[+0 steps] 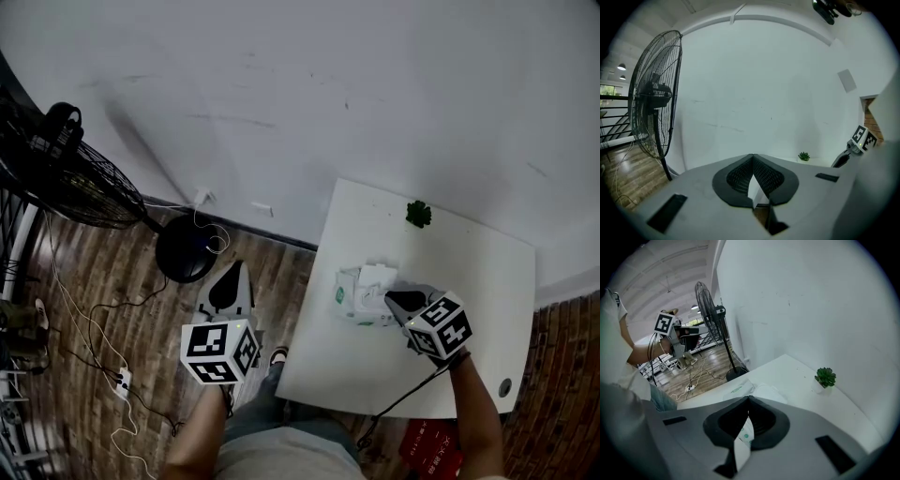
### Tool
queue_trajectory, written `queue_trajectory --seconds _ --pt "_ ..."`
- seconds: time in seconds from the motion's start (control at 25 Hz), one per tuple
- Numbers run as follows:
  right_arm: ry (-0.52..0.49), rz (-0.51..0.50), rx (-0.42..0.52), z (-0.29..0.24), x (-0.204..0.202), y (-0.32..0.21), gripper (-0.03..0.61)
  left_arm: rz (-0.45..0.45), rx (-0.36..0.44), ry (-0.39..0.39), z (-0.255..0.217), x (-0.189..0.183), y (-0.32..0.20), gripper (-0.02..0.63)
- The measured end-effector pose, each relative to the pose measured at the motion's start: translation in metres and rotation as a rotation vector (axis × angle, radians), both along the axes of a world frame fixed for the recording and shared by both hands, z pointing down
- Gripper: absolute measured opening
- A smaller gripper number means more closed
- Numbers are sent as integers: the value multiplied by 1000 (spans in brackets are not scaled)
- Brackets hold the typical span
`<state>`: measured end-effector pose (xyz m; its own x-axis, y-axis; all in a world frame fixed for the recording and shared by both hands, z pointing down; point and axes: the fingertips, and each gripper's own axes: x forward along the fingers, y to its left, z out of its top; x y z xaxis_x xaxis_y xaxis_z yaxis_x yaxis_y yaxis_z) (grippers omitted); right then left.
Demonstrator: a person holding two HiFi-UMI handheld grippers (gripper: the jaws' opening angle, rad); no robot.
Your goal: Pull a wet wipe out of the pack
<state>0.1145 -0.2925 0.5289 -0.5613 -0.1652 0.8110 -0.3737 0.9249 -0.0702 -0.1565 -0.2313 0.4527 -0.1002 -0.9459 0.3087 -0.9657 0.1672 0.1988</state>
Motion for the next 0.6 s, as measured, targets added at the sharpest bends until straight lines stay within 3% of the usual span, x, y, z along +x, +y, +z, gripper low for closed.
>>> queue_trajectory --seconds 0.6 --pt "-17 34 42 -19 -1 0 3 20 24 4 -10 2 2 3"
